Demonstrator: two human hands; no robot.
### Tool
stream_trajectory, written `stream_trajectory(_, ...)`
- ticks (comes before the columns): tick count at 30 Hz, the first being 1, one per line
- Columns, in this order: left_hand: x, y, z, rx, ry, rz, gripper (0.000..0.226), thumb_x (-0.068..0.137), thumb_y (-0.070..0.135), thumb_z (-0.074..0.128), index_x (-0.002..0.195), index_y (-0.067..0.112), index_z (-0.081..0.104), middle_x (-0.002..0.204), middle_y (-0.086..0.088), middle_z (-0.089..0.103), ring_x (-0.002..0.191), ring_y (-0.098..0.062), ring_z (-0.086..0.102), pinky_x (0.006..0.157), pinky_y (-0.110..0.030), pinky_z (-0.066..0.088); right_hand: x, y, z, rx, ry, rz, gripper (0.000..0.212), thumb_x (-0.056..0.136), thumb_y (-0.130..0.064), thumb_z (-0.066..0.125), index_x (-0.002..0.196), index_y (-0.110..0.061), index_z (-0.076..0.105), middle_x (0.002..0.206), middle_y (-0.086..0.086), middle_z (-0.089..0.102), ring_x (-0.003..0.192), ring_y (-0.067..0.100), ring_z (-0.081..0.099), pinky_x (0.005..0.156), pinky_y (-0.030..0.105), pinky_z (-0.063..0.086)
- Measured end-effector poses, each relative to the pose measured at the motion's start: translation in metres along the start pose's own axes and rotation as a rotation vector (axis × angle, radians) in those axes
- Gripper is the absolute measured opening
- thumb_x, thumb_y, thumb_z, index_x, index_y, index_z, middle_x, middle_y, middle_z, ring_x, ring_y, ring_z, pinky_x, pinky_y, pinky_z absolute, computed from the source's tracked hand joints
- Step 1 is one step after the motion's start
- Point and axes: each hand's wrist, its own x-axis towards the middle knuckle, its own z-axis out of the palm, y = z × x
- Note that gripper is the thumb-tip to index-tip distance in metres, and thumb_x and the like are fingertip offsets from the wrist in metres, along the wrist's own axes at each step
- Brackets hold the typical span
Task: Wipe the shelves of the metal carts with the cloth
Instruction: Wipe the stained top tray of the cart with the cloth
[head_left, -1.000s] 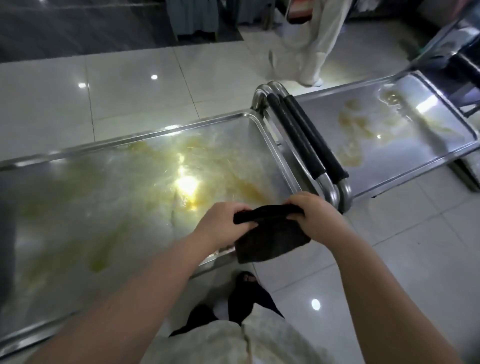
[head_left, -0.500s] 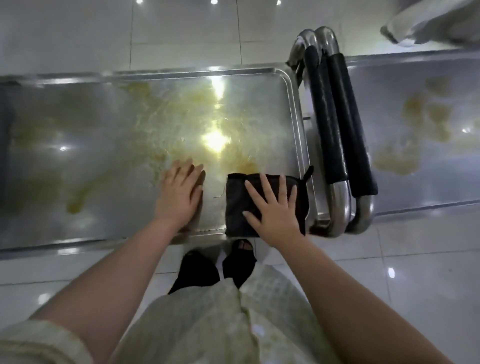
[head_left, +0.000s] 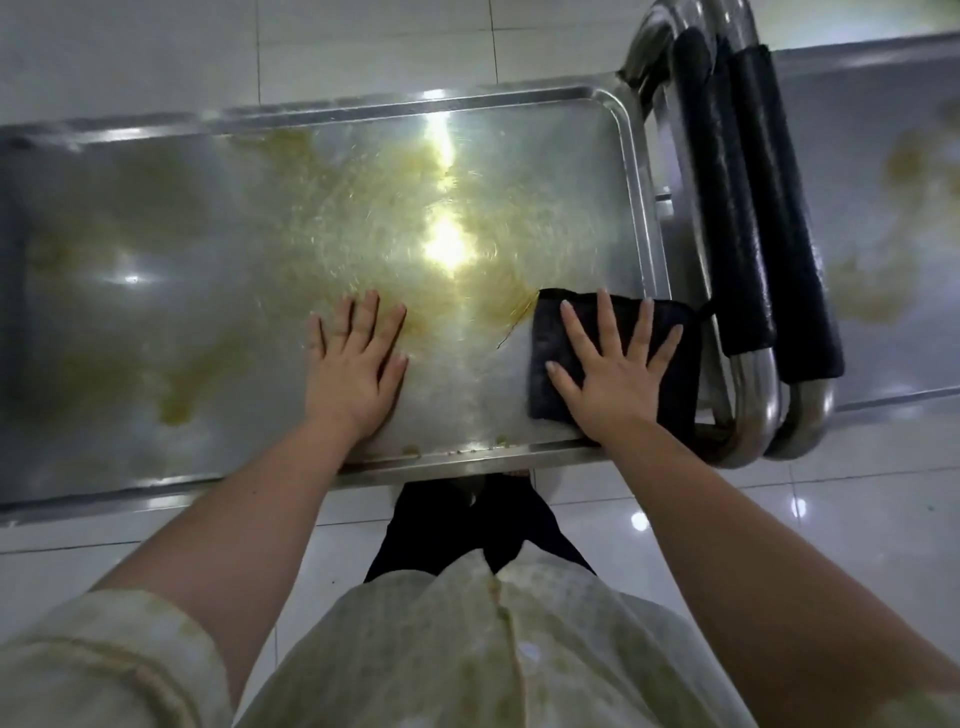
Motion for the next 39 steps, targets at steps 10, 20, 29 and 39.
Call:
stream_trajectory(10,0.002,-0.006,0.005,-0.059,0.047,0.03,0.056,0.098,0.041,0.018,0.154,0.035,0.017,0.164,0.0,0.01,0.151,-0.025,0.004,0.118,-0.048,-0.011,-0.01,-0.084,0.001,0.035,0.074,-0.266,0.08,0.082,-0.083,0.019,0.152,-0.05,0.0,0.164,-0.008,0.002,0.148,0.041,-0.01,0.11,0.071,-0.004)
stream_trajectory(20,0.002,-0.006,0.006,-0.058,0.041,0.033,0.055,0.1,0.041,0.017,0.154,0.034,0.013,0.164,0.002,0.004,0.151,-0.024,-0.003,0.118,-0.049,-0.014,-0.002,-0.087,-0.007,0.075,-0.031,-0.012,0.081,0.08,-0.08,0.01,0.148,-0.047,-0.018,0.164,-0.001,-0.013,0.144,0.046,-0.019,0.107,0.072,-0.014)
stream_trajectory(29,0.047,-0.032,-0.022,-0.02,0.026,-0.04,0.054,0.105,0.035,0.023,0.156,0.034,0.006,0.164,0.001,-0.003,0.15,-0.028,-0.01,0.116,-0.049,-0.017,-0.016,-0.159,-0.005,0.145,-0.054,-0.086,0.071,0.085,-0.076,0.003,0.144,-0.049,-0.027,0.157,-0.006,-0.033,0.138,0.04,-0.038,0.104,0.07,-0.022)
stream_trajectory(39,0.066,-0.049,-0.014,0.036,0.025,0.064,0.055,0.1,0.048,0.007,0.154,0.041,0.002,0.165,0.002,-0.001,0.15,-0.029,-0.005,0.115,-0.059,-0.011,0.056,-0.014,-0.027,0.135,-0.12,0.198,0.066,0.075,-0.079,-0.014,0.135,-0.059,-0.034,0.158,-0.013,-0.029,0.144,0.035,-0.028,0.108,0.071,-0.012)
